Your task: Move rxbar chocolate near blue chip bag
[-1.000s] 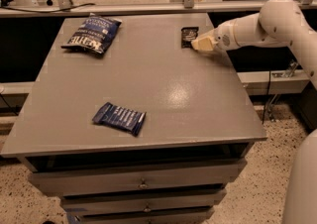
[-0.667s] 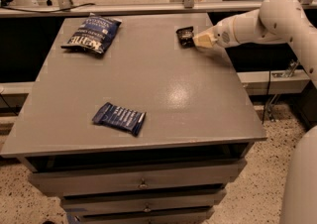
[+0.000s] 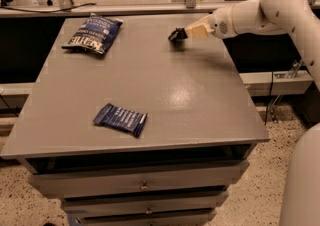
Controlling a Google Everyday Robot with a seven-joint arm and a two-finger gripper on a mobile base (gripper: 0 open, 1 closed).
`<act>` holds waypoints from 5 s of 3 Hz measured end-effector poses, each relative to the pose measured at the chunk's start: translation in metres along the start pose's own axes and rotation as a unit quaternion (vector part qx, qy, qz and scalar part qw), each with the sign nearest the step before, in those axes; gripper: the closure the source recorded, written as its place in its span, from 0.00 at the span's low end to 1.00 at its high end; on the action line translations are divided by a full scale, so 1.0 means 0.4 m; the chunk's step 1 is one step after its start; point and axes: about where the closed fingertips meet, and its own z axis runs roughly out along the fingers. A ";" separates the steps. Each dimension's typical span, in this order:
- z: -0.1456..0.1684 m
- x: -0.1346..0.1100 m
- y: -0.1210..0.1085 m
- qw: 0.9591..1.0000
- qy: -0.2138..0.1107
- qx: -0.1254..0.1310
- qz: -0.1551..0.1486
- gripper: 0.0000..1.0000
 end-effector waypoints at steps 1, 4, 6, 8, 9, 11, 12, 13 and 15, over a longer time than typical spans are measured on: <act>0.051 -0.059 0.071 0.999 -0.018 -0.042 -0.022 1.00; 0.252 -0.186 0.295 0.985 -0.037 -0.137 -0.096 1.00; 0.318 -0.176 0.346 0.981 -0.018 -0.139 -0.133 1.00; 0.346 -0.145 0.349 0.979 -0.004 -0.133 -0.157 0.84; 0.340 -0.141 0.346 0.977 0.006 -0.133 -0.165 0.60; 0.319 -0.149 0.363 0.973 0.030 -0.145 -0.176 0.13; 0.277 -0.140 0.364 0.972 0.048 -0.150 -0.176 0.00; 0.162 -0.110 0.349 0.970 0.067 -0.147 -0.181 0.00; -0.003 -0.079 0.305 0.969 0.075 -0.125 -0.199 0.00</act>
Offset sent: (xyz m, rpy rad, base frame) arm -0.0320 0.1465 0.0238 0.0652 -0.0625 0.3159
